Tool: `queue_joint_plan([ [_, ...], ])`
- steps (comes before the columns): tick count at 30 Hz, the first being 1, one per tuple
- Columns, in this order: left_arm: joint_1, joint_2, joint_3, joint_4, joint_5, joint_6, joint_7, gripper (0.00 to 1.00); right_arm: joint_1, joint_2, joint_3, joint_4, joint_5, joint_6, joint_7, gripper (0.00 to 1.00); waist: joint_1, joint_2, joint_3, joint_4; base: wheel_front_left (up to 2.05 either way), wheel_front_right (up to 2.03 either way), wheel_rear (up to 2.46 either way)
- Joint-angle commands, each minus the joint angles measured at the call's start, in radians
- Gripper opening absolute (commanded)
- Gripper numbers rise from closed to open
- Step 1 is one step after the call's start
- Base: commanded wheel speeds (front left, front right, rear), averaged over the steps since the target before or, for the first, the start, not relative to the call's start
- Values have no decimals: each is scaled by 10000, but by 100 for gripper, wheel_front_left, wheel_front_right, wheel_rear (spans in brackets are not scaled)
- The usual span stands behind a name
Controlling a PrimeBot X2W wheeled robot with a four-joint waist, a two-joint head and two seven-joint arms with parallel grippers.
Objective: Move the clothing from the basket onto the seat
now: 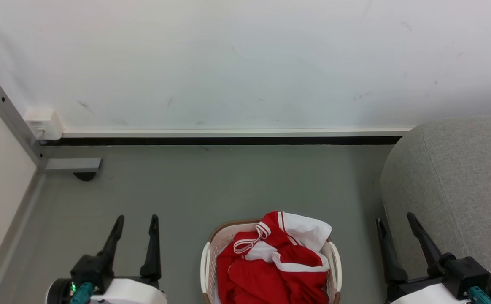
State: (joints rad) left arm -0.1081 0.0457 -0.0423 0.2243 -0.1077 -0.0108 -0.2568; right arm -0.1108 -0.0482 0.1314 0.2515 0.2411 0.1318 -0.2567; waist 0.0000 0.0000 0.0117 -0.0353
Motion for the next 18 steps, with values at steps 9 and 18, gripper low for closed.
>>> queue_joint_plan([
  [9, -54, 79, -7, 46, 201, 28, -81, 100, -44, -39, 46, -64, -121, -21, -79, 100, 0, 0, -42, -22, 0, 0, 0],
  [18, -52, 78, -9, 46, 153, 21, -81, 100, -72, -39, 76, -45, -59, -21, -79, 100, 0, 0, -29, -46, 0, 0, 0],
])
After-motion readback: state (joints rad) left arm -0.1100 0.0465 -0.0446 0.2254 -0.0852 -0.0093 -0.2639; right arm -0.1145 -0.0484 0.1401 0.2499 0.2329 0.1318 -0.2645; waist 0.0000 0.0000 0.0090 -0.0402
